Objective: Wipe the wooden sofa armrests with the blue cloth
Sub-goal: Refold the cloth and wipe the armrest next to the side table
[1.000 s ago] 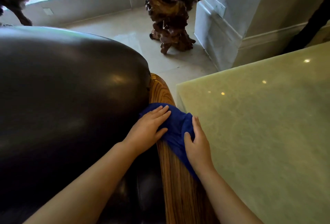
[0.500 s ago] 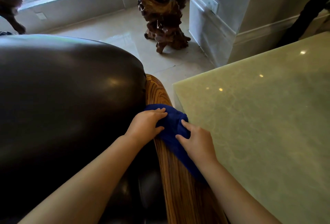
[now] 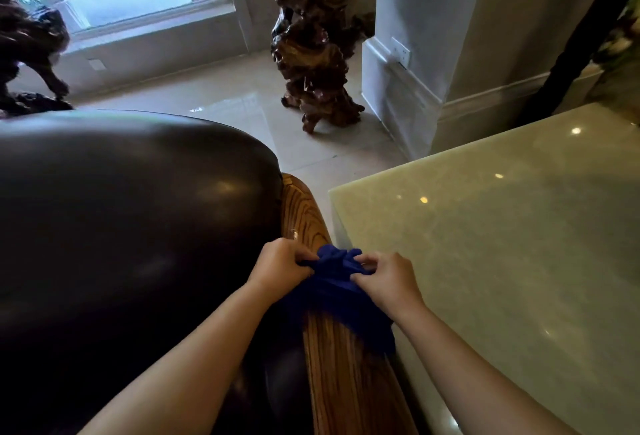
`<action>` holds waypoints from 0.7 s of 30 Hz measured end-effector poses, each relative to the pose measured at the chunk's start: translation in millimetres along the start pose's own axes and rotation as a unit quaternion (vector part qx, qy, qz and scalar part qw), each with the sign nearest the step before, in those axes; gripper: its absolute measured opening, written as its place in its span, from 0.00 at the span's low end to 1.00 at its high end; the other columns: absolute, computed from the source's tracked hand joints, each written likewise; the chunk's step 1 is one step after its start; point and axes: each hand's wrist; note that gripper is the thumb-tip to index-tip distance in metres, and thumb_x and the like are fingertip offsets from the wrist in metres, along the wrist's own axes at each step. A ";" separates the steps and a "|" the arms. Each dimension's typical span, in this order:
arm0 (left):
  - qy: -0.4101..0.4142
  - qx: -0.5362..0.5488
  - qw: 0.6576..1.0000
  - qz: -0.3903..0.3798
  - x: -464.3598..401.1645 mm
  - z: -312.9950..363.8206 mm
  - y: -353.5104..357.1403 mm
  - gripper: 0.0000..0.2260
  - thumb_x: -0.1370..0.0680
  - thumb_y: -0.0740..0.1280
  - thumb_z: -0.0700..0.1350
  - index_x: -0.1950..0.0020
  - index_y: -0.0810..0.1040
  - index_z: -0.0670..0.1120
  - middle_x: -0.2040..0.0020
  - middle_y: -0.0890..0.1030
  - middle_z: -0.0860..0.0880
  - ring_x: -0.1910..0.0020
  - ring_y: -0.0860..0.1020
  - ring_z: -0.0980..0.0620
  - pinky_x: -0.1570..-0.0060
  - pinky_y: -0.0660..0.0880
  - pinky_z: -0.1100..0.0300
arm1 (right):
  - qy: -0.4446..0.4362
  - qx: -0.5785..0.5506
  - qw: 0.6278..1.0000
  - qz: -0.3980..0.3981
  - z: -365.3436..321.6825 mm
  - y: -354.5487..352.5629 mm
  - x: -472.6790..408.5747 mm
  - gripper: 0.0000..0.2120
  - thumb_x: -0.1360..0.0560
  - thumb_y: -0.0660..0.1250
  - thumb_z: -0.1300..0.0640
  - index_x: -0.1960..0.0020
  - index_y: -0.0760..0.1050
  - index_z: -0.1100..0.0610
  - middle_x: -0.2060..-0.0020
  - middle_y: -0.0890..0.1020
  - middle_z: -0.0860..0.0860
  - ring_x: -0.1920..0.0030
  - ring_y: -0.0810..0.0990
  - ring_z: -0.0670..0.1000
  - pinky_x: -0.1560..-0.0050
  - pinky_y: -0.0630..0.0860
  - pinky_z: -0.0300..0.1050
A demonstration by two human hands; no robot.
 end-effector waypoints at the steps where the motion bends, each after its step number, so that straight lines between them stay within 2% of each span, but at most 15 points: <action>1: -0.013 0.012 1.000 0.006 4.5 2.7 -8.7 0.12 0.31 0.72 0.37 0.49 0.83 0.46 0.51 0.84 0.50 0.54 0.78 0.59 0.52 0.70 0.74 | -0.015 0.001 1.000 -0.007 -8.0 -8.5 1.0 0.17 0.35 0.73 0.60 0.46 0.80 0.56 0.51 0.85 0.54 0.54 0.81 0.48 0.54 0.70 0.33; 5: -0.049 0.067 0.996 0.028 33.5 20.4 -55.2 0.12 0.33 0.75 0.39 0.51 0.83 0.48 0.57 0.82 0.56 0.61 0.78 0.67 0.61 0.70 0.80 | -0.074 -0.006 0.996 -0.041 -50.4 -48.2 18.1 0.18 0.36 0.75 0.57 0.46 0.80 0.56 0.53 0.85 0.53 0.57 0.80 0.45 0.53 0.73 0.35; 9: -0.058 0.107 0.991 0.052 72.5 51.7 -111.4 0.12 0.33 0.75 0.39 0.62 0.82 0.58 0.68 0.81 0.63 0.62 0.80 0.69 0.62 0.73 0.77 | -0.134 -0.005 0.987 -0.089 -102.1 -90.5 47.6 0.18 0.34 0.74 0.56 0.44 0.79 0.56 0.51 0.84 0.52 0.52 0.81 0.47 0.48 0.76 0.39; 13: -0.055 0.146 0.982 0.107 119.3 94.6 -175.6 0.12 0.34 0.75 0.39 0.64 0.83 0.57 0.63 0.84 0.58 0.60 0.82 0.61 0.53 0.76 0.65 | -0.212 -0.005 0.971 -0.108 -168.0 -138.2 88.6 0.16 0.33 0.73 0.58 0.45 0.79 0.54 0.52 0.85 0.52 0.53 0.82 0.46 0.45 0.78 0.45; 18: -0.040 0.154 0.975 0.155 187.8 145.7 -238.6 0.13 0.33 0.74 0.39 0.66 0.82 0.59 0.65 0.83 0.60 0.62 0.81 0.64 0.57 0.75 0.70 | -0.289 0.006 0.948 -0.133 -234.4 -185.1 145.0 0.13 0.31 0.71 0.61 0.47 0.80 0.54 0.54 0.85 0.52 0.53 0.83 0.48 0.45 0.78 0.51; 21: -0.040 0.164 0.969 0.181 238.8 166.3 -265.0 0.13 0.33 0.74 0.38 0.64 0.82 0.58 0.63 0.83 0.59 0.60 0.82 0.62 0.53 0.77 0.66 | -0.326 0.024 0.936 -0.132 -270.2 -200.7 182.1 0.14 0.32 0.72 0.63 0.47 0.80 0.56 0.54 0.85 0.53 0.53 0.82 0.48 0.45 0.78 0.49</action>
Point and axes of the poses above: each hand's wrist, its own x-axis away from the middle knuckle, its own y-axis out of the palm, z = x × y
